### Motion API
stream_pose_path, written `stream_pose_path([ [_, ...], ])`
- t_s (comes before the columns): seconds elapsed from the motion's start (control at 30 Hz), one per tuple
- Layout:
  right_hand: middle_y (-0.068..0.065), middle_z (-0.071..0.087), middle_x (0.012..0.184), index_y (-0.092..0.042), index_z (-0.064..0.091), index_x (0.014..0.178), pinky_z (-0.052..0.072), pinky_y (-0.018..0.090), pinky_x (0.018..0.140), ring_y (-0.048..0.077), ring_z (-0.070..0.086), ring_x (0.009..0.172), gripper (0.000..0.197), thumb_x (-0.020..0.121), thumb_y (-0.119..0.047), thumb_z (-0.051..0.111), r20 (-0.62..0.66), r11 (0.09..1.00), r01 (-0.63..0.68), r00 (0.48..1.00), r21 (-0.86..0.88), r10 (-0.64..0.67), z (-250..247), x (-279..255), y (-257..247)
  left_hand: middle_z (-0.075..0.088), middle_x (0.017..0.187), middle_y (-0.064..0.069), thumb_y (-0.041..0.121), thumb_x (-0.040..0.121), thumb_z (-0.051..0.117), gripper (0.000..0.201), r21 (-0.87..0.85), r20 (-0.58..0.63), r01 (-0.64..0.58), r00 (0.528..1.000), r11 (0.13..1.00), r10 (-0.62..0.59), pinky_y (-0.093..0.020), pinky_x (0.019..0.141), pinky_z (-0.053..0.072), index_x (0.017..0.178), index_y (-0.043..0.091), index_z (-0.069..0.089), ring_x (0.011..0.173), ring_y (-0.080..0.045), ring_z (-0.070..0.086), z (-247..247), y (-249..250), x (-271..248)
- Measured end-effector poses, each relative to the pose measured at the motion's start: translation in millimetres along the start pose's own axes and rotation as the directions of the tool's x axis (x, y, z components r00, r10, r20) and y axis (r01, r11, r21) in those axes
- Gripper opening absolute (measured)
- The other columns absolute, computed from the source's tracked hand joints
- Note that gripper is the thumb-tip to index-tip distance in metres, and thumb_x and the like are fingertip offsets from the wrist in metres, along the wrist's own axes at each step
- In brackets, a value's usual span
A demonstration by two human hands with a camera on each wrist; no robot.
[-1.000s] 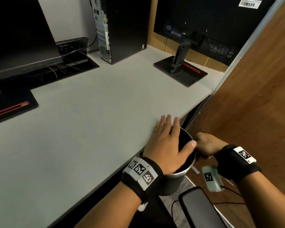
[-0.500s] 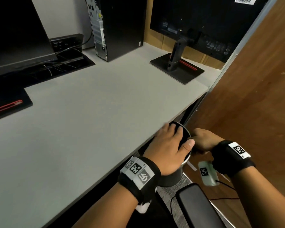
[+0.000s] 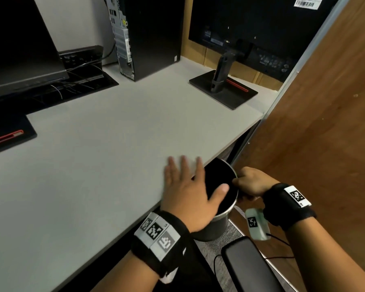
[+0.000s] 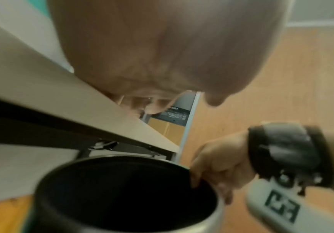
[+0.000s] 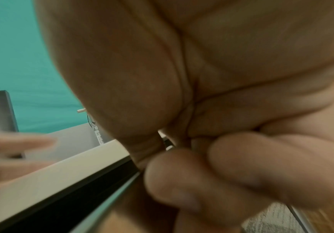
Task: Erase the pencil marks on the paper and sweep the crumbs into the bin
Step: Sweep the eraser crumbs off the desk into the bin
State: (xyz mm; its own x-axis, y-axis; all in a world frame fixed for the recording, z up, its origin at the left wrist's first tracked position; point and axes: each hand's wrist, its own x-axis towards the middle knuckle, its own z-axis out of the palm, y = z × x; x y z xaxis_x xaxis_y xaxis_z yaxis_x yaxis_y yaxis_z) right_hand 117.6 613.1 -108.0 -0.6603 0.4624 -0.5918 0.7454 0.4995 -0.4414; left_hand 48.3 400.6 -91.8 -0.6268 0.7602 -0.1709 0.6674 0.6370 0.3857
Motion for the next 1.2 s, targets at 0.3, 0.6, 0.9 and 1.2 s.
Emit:
stream_pose_path([
  [0.3, 0.013, 0.064, 0.053, -0.004, 0.065, 0.066, 0.039, 0.025, 0.045, 0.022, 0.049, 0.042, 0.034, 0.093, -0.015, 0.049, -0.031, 1.000, -0.002, 1.000, 0.023, 0.003, 0, 3, -5, -0.012, 0.163, -0.017, 0.078, 0.089, 0.006, 0.090, 0.090, 0.089, -0.067, 0.994, 0.994, 0.059, -0.056, 0.117, -0.011, 0.158, 0.021, -0.003, 0.146, -0.040, -0.024, -5, -4, 6],
  [0.6, 0.013, 0.060, 0.053, -0.006, 0.063, 0.064, 0.038, 0.027, 0.046, 0.021, 0.048, 0.043, 0.033, 0.093, -0.016, 0.050, -0.038, 0.999, 0.012, 0.999, 0.038, -0.010, 4, 5, -7, -0.007, 0.163, -0.019, 0.072, 0.093, 0.012, 0.085, 0.134, 0.095, -0.118, 0.990, 0.984, 0.105, -0.052, 0.119, -0.007, 0.158, 0.017, 0.003, 0.148, -0.037, -0.019, -8, -3, 8],
  [0.9, 0.013, 0.063, 0.054, -0.005, 0.066, 0.064, 0.040, 0.024, 0.046, 0.020, 0.052, 0.039, 0.036, 0.094, -0.015, 0.050, -0.022, 0.998, 0.016, 1.000, 0.055, -0.014, 3, 4, -4, -0.003, 0.164, -0.019, 0.065, 0.097, 0.016, 0.080, 0.164, 0.016, -0.116, 0.993, 0.980, 0.115, -0.050, 0.121, -0.002, 0.158, 0.013, 0.007, 0.149, -0.035, -0.013, 1, -7, 29],
  [1.2, 0.008, 0.057, 0.048, -0.007, 0.059, 0.059, 0.040, 0.027, 0.046, 0.019, 0.047, 0.036, 0.036, 0.093, -0.012, 0.051, -0.034, 0.998, 0.049, 0.998, 0.039, -0.048, -5, 6, -1, 0.010, 0.163, -0.015, 0.060, 0.099, 0.022, 0.076, 0.101, 0.069, -0.244, 0.969, 0.965, 0.238, -0.048, 0.121, 0.010, 0.156, 0.009, 0.015, 0.151, -0.034, 0.003, -2, 12, 65],
])
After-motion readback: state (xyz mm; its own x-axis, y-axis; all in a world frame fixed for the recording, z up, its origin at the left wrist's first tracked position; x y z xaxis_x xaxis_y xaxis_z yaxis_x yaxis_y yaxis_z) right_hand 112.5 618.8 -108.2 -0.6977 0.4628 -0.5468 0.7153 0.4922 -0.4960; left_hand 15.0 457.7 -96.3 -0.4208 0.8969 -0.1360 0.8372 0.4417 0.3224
